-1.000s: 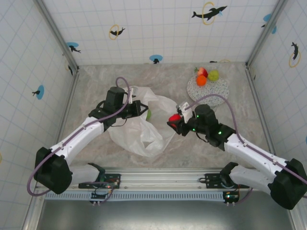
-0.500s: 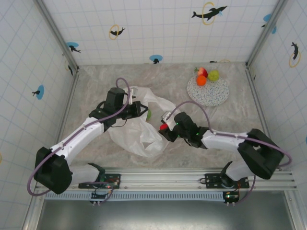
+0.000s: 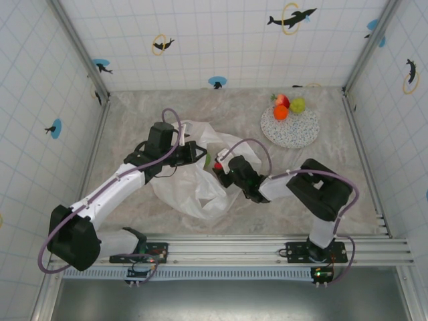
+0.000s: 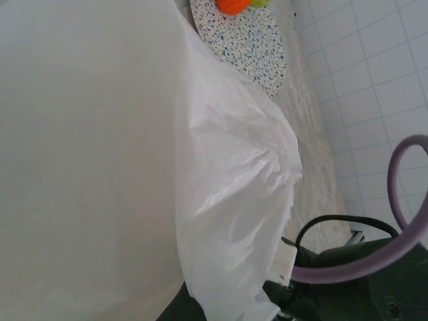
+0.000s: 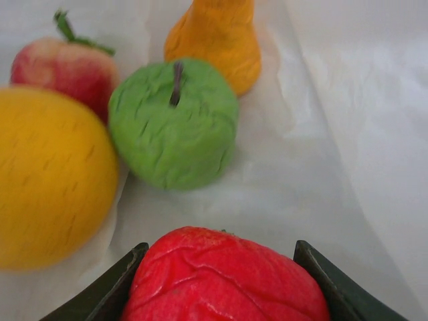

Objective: Place the fruits into the plastic bag

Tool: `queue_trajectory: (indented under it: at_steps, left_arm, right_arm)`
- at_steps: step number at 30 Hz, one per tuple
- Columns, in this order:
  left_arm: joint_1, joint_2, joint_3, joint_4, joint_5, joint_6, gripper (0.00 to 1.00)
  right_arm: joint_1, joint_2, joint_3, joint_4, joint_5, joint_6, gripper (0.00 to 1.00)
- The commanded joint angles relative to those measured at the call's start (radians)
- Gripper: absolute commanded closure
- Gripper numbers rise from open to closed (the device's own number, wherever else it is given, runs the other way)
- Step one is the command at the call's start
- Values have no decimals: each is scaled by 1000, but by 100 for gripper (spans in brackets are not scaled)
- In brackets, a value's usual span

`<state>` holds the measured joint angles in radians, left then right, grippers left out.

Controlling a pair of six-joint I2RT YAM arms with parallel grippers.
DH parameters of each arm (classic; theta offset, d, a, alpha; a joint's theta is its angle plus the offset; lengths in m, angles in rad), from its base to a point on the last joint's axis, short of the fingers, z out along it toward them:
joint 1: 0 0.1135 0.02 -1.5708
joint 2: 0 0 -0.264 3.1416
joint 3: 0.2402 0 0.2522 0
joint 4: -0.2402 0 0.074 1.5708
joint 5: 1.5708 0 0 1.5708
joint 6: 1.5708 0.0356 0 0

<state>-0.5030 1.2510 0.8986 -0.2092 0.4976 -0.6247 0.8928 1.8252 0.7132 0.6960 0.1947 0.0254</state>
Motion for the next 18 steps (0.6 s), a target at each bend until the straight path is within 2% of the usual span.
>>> queue_trajectory:
  at_steps: [1, 4, 9, 18]
  left_arm:
    - [6, 6, 36, -2, 21, 26, 100]
    - [6, 9, 39, -2, 24, 29, 100]
    - [6, 11, 39, -4, 29, 31, 100]
    - [7, 11, 34, -4, 24, 38, 100]
  right_arm:
    - [5, 64, 68, 151, 84, 47, 46]
    - [5, 120, 104, 179, 131, 61, 45]
    - [5, 175, 149, 174, 150, 64, 38]
    - [5, 145, 156, 90, 110, 23, 18]
